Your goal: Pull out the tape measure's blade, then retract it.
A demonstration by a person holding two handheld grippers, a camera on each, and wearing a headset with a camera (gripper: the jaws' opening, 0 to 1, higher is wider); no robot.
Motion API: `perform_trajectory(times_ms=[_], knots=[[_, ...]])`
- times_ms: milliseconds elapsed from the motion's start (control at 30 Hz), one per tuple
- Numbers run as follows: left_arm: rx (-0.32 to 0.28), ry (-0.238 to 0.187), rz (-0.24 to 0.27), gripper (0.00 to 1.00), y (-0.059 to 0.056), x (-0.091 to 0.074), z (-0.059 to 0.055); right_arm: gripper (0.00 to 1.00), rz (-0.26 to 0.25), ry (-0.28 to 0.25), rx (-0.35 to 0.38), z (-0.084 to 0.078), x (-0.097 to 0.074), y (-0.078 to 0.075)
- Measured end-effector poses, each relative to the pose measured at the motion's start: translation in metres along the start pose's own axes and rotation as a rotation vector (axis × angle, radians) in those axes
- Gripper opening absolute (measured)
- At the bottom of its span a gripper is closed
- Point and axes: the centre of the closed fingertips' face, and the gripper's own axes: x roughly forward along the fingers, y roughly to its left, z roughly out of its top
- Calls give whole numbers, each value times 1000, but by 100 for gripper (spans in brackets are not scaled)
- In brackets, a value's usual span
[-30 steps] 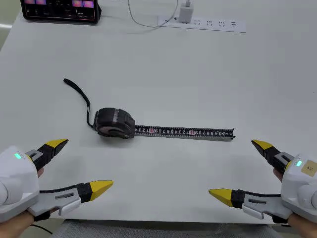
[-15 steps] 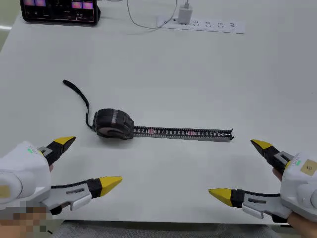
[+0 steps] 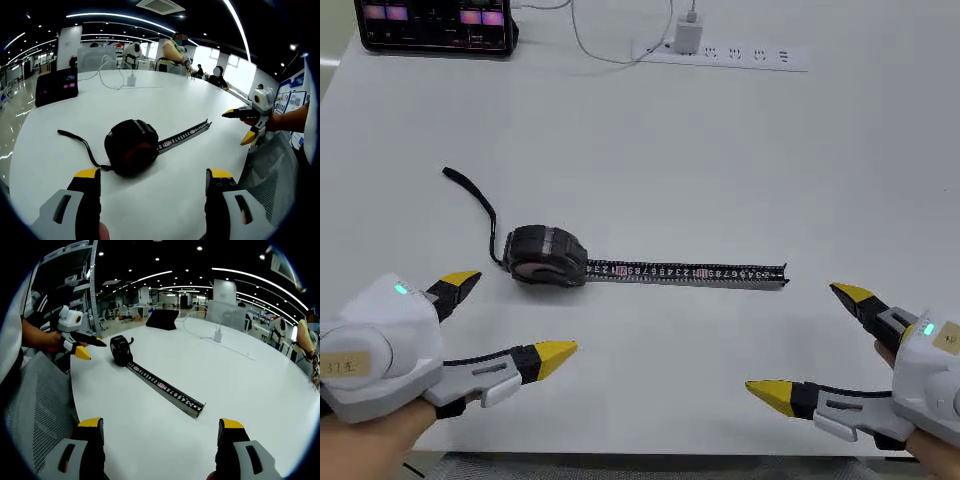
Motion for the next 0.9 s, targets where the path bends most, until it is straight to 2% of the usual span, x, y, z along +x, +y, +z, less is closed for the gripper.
perform_trajectory(times_ms=[467,900], knots=[[-66,-34,22,82,6,18,12,93,-11,1,7,-1,-1,-5],[-93,-51,25,83,4,29,19,91,-15,0,11,-2,-1,-6]])
